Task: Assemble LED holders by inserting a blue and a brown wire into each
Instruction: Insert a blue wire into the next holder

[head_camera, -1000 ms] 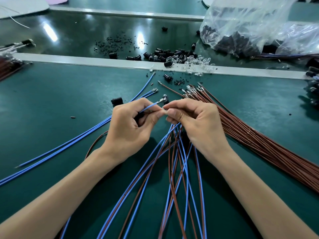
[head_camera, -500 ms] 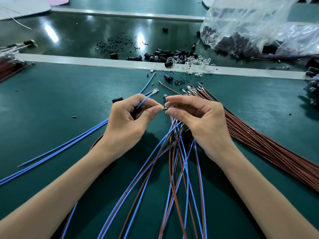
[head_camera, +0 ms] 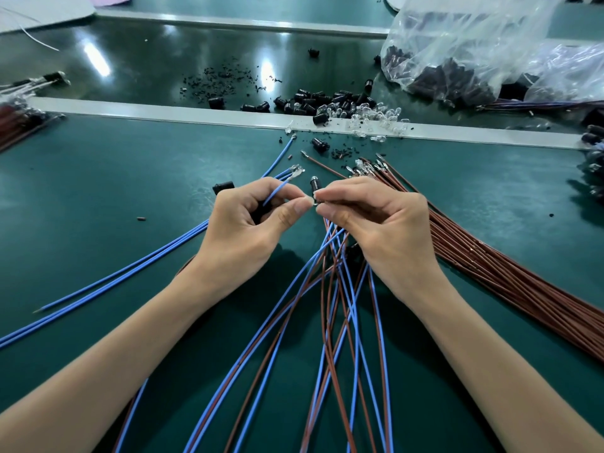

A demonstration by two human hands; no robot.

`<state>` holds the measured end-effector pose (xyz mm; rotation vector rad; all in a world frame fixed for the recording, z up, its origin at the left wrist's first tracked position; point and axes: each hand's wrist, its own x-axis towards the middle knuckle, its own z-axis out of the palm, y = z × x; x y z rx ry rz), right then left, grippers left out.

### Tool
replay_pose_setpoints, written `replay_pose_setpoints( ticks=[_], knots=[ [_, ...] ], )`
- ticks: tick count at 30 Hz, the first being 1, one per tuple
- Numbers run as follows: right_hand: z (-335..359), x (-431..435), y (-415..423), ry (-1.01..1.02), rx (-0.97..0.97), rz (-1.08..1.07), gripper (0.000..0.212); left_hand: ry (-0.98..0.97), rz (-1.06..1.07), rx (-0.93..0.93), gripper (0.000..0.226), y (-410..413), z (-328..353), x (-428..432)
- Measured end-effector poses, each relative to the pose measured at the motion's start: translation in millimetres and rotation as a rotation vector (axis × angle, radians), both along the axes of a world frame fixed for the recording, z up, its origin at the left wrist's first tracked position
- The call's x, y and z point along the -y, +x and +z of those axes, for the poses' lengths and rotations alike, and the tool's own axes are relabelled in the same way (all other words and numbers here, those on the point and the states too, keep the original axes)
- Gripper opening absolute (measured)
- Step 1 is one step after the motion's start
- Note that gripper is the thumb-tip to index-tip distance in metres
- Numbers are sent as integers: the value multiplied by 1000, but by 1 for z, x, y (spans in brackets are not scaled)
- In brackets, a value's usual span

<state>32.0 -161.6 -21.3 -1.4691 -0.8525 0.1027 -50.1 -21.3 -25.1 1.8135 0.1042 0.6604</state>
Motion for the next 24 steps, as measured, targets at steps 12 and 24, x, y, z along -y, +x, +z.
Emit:
replay_pose_setpoints(
  ticks=[12, 24],
  knots=[
    [-5, -1, 2, -128, 295, -126, 12, -25, 3, -38, 9, -2, 2, 0],
    [-6, -1, 4, -155, 569, -164, 8, -82, -48, -109, 11, -2, 5, -2]
  ],
)
